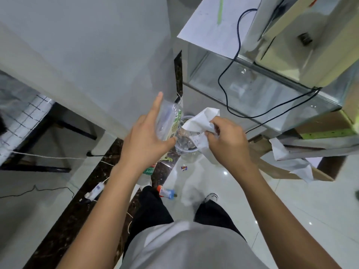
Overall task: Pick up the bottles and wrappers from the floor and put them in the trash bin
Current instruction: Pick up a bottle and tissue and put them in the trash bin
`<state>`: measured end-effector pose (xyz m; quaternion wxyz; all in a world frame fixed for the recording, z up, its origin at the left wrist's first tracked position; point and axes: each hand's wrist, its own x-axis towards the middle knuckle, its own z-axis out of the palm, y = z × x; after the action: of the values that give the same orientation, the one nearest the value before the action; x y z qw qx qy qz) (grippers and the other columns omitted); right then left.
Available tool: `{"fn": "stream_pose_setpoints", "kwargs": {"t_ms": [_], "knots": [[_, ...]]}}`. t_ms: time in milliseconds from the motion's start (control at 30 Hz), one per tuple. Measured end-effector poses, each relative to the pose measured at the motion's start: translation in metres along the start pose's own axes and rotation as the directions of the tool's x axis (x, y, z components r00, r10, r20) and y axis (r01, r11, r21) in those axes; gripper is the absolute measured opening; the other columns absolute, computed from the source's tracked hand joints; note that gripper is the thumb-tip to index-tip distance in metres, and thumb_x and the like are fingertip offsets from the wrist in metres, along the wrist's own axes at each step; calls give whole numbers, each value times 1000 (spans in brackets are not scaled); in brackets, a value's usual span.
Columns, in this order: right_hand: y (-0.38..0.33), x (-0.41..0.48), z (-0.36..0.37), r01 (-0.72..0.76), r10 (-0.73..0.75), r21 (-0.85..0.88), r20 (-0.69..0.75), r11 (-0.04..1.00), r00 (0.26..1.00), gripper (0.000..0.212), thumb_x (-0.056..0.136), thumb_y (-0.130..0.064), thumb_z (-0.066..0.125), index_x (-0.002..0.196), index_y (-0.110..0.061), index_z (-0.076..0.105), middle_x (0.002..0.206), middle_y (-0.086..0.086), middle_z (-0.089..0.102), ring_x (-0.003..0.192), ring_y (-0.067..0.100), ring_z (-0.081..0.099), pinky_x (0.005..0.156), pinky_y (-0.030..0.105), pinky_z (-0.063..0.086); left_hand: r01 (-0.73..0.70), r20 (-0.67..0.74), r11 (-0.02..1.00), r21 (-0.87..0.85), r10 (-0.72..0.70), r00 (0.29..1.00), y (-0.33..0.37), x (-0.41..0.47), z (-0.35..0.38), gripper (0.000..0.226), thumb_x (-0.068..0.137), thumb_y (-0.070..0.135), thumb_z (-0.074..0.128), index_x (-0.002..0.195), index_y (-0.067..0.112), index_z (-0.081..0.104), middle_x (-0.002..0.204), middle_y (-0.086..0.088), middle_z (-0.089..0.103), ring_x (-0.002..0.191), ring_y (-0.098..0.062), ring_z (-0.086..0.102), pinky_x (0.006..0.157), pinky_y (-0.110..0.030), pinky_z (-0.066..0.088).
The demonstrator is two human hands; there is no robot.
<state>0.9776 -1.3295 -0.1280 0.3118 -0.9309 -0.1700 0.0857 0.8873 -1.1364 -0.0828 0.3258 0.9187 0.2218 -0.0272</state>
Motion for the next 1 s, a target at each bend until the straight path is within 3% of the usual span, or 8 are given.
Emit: {"fn": "stream_pose_setpoints", "kwargs": {"t_ms": [133,367,467,567,667,833,933,1000], "knots": [[-13,5,24,-51,47,-35,-111,998,993,20,83,-10,70,81,-21,52,77,-3,52,70,22,47,57,34,37,-64,111,996,-58,70,991,-32,30,2,113,78,42,79,149,61,-5,145,-4,49,130,-27,48,92,-34,40],[-34,8,72,-376,380,62,-199,925,903,15,90,-19,65,83,-20,52,80,0,59,74,21,54,56,30,38,-152,287,980,-127,183,940,-83,101,-5,112,76,40,82,152,57,1,152,4,43,139,-21,40,98,-28,34],[-38,5,99,-439,459,140,-177,887,871,19,90,-22,66,82,-24,50,82,-3,60,75,18,55,59,30,41,-125,263,970,-209,179,948,-100,122,2,112,76,39,83,155,52,4,148,25,33,134,4,30,104,-19,27],[-28,0,131,-455,478,161,-159,876,864,25,89,-19,70,78,-26,48,76,-7,57,72,15,53,59,23,39,-44,258,968,-246,109,960,-120,140,27,112,77,34,84,151,59,3,145,30,28,125,8,23,103,-17,25],[6,5,177,-454,477,182,-113,873,872,17,90,-17,68,82,-23,54,77,-8,59,73,16,56,64,31,48,9,268,960,-279,69,961,-149,161,72,111,78,31,83,153,56,4,146,28,30,123,10,23,104,-21,25],[93,43,274,-446,467,201,-65,872,882,12,92,-21,66,84,-22,57,79,-7,59,75,19,59,65,43,52,33,245,950,-311,47,968,-226,207,187,111,76,32,85,156,46,10,123,66,14,112,42,15,98,1,22],[148,76,331,-412,430,188,-61,891,901,16,92,-22,65,81,-19,55,79,-3,60,73,23,60,62,46,53,83,247,917,-391,18,969,-267,239,249,110,74,33,86,153,54,12,137,54,27,128,26,28,111,-16,31],[180,98,363,-383,407,207,-88,900,909,15,91,-21,66,81,-18,56,78,-3,61,76,21,60,62,46,54,78,242,901,-426,31,970,-290,261,284,110,73,34,87,152,55,13,129,52,34,126,15,38,104,-15,36]]}}
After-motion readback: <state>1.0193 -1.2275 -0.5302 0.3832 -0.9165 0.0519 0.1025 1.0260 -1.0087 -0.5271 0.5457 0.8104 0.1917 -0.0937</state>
